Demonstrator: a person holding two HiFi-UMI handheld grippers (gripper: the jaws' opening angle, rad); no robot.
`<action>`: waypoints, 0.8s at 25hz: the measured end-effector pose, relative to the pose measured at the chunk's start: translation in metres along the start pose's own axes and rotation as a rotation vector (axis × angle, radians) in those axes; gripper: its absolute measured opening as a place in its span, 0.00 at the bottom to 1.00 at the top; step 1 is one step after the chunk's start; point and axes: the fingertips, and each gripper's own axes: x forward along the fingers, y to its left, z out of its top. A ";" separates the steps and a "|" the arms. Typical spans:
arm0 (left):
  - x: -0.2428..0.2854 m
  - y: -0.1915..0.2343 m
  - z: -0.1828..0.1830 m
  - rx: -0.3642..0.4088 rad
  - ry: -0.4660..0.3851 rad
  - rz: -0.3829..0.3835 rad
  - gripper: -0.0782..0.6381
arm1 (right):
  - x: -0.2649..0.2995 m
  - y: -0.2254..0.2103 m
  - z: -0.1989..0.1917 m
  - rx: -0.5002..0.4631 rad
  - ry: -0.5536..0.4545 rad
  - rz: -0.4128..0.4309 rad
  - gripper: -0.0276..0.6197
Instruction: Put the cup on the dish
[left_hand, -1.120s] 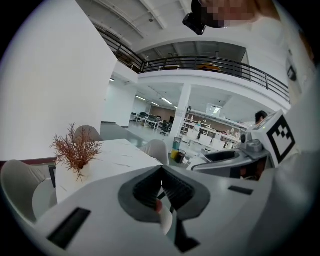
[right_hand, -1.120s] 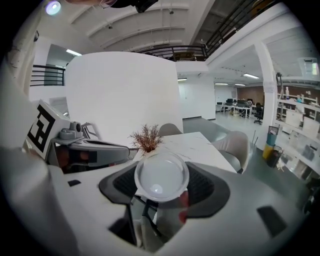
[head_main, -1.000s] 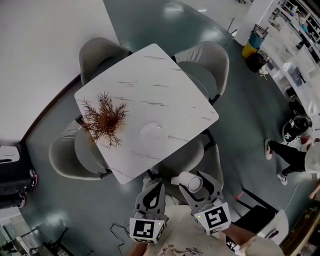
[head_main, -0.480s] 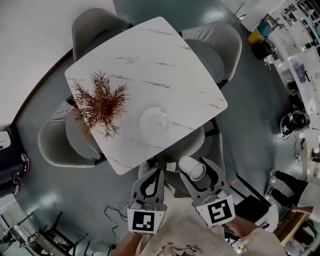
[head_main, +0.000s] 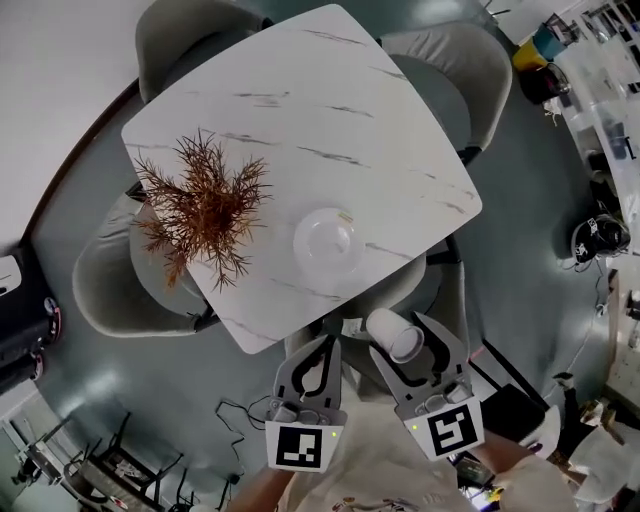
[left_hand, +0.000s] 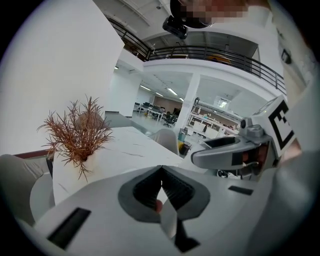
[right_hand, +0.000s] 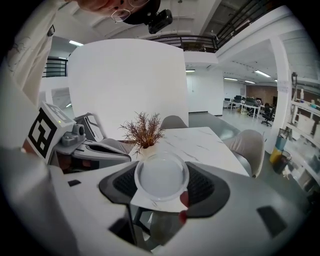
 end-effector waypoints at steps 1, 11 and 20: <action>0.003 0.003 -0.001 -0.009 0.002 0.002 0.12 | 0.004 0.000 -0.001 -0.005 0.004 0.003 0.46; 0.027 0.033 -0.019 0.013 0.055 0.011 0.12 | 0.042 -0.005 -0.018 -0.014 0.049 0.014 0.47; 0.043 0.057 -0.050 0.014 0.124 0.015 0.12 | 0.078 -0.009 -0.035 -0.019 0.071 0.019 0.46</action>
